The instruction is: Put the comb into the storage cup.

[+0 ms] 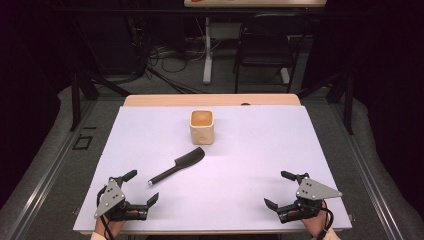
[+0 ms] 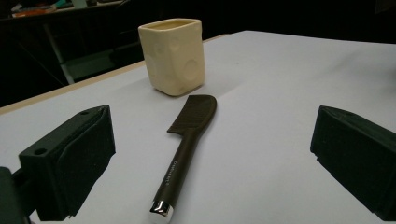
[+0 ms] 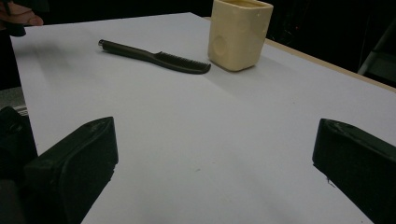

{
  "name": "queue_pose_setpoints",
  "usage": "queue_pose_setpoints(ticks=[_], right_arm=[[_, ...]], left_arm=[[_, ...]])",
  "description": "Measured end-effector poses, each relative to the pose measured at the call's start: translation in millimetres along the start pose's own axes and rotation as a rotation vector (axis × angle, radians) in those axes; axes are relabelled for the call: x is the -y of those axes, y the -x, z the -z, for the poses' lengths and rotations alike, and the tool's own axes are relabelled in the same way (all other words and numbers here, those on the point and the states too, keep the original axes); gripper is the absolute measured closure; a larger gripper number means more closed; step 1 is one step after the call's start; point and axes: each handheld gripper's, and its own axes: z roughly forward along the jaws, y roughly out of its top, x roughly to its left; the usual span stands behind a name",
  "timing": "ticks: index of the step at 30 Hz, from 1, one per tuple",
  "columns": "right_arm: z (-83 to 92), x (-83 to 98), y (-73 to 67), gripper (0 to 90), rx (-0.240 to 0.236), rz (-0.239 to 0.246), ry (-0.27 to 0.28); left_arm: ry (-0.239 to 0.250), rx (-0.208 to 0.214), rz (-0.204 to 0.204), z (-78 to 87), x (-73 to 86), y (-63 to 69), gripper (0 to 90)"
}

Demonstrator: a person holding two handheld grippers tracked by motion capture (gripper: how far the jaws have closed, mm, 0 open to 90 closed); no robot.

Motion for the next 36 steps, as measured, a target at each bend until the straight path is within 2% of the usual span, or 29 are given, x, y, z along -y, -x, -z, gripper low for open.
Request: queue_pose_setpoints(ticks=[7, 10, 11, 12, 13, 15, 18, 19, 20, 21, 23, 30, 33, 36], right_arm=[[-3.2, 1.1, 0.4, 0.0, -0.003, 0.013, -0.019], [-3.4, 1.6, 1.0, 0.0, -0.005, 0.006, -0.025], [-3.4, 1.4, 0.7, 0.0, -0.006, 0.006, -0.024], [-3.6, 1.3, 0.5, 0.0, -0.006, 0.008, -0.023], [-4.1, 1.2, 0.5, 0.0, -0.007, 0.011, -0.023], [-4.8, 1.2, 0.6, 0.0, -0.011, 0.011, -0.023], [-6.0, 1.3, 1.0, 0.0, -0.012, 0.011, -0.030], [-6.3, 1.6, 0.9, 0.0, -0.014, 0.008, -0.028], [-6.0, 1.7, 1.0, 0.0, -0.013, 0.009, -0.029], [-5.5, 1.5, 1.1, 0.0, -0.012, 0.008, -0.032], [-5.9, 1.3, 1.3, 0.0, -0.009, 0.008, -0.029], [-7.3, 1.8, 2.0, 0.0, -0.010, 0.009, -0.038], [-6.7, 1.7, 2.0, 0.0, -0.006, 0.008, -0.033], [-7.0, 1.4, 1.5, 0.0, -0.006, 0.012, -0.035]], left_arm=[[-0.015, 0.023, 0.003, -1.2, -1.5, -1.0, 0.2], [-0.034, 0.021, 0.020, -3.4, -2.5, -2.1, 0.3], [-0.068, 0.025, 0.019, -5.0, -4.2, -2.6, 0.7], [-0.068, 0.025, 0.019, -5.0, -4.2, -2.6, 0.9], [-0.087, 0.023, 0.015, -6.3, -6.3, -2.0, 0.2], [-0.086, 0.022, 0.006, -8.2, -9.2, -0.6, 0.3], [-0.111, 0.019, -0.013, -13.0, -13.4, 0.3, 0.2], [-0.159, 0.018, -0.004, -16.3, -15.3, -0.7, 0.3], [-0.180, 0.024, 0.002, -17.9, -15.3, -1.9, 0.3], [-0.180, 0.024, 0.002, -17.9, -15.3, -1.9, 0.2], [-0.226, 0.026, 0.033, -22.3, -14.5, -7.9, 0.2], [-0.237, 0.018, 0.045, -29.7, -18.4, -12.7, 0.2], [-0.256, 0.021, 0.034, -35.3, -20.1, -13.1, 0.2], [-0.266, 0.023, 0.050, -40.2, -20.0, -16.8, 0.2]])
